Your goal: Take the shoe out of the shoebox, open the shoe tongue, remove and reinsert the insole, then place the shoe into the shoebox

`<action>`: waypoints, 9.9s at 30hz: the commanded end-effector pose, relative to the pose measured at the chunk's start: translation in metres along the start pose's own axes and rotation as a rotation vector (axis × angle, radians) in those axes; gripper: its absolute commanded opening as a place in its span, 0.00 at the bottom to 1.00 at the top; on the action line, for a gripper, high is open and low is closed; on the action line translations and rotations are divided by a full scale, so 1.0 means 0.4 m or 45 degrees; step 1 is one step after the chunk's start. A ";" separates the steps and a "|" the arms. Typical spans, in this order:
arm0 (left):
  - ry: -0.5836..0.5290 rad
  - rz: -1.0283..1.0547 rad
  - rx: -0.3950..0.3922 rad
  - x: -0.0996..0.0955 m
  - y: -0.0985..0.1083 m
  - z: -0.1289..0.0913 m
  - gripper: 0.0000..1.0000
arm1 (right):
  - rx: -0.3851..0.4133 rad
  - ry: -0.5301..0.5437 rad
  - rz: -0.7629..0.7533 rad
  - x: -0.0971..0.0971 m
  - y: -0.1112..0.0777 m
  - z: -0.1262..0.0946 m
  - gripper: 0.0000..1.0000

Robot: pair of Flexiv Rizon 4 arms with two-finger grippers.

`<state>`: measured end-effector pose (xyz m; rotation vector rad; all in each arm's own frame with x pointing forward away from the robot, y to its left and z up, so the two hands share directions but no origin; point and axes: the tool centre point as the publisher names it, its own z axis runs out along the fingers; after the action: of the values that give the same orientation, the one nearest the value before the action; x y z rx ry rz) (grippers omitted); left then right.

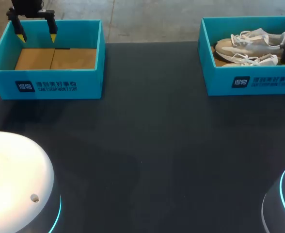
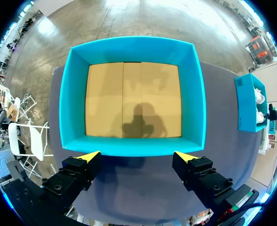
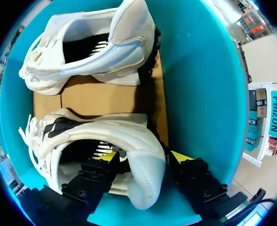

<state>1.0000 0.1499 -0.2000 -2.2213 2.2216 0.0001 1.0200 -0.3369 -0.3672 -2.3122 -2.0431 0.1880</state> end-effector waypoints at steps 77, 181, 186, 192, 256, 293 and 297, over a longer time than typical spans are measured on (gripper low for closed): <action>0.000 0.000 0.000 0.000 0.000 0.000 1.00 | -0.071 -0.051 0.035 -0.001 0.015 -0.161 0.00; 0.000 0.000 0.000 0.000 0.000 0.000 1.00 | -0.086 -0.025 0.122 0.592 -0.649 -0.290 0.00; 0.000 0.000 0.000 0.000 0.000 0.000 1.00 | -0.059 -0.023 0.089 0.644 -0.691 -0.237 0.00; 0.000 0.000 0.000 0.000 0.000 0.000 1.00 | -0.062 0.037 0.061 0.682 -0.729 -0.204 0.00; 0.000 0.000 0.000 0.000 0.000 0.000 1.00 | -0.014 -0.074 -0.013 0.939 -0.993 0.107 0.00; 0.000 0.000 0.000 0.000 0.000 0.000 1.00 | 0.008 -0.144 0.098 0.978 -1.001 0.154 0.00; 0.000 0.000 0.000 0.000 0.000 0.000 1.00 | 0.011 -0.136 0.095 0.982 -1.001 0.153 0.23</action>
<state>1.0001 0.1499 -0.2000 -2.2213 2.2215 0.0002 0.6647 0.0934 -0.3918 -2.4270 -1.9993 0.3297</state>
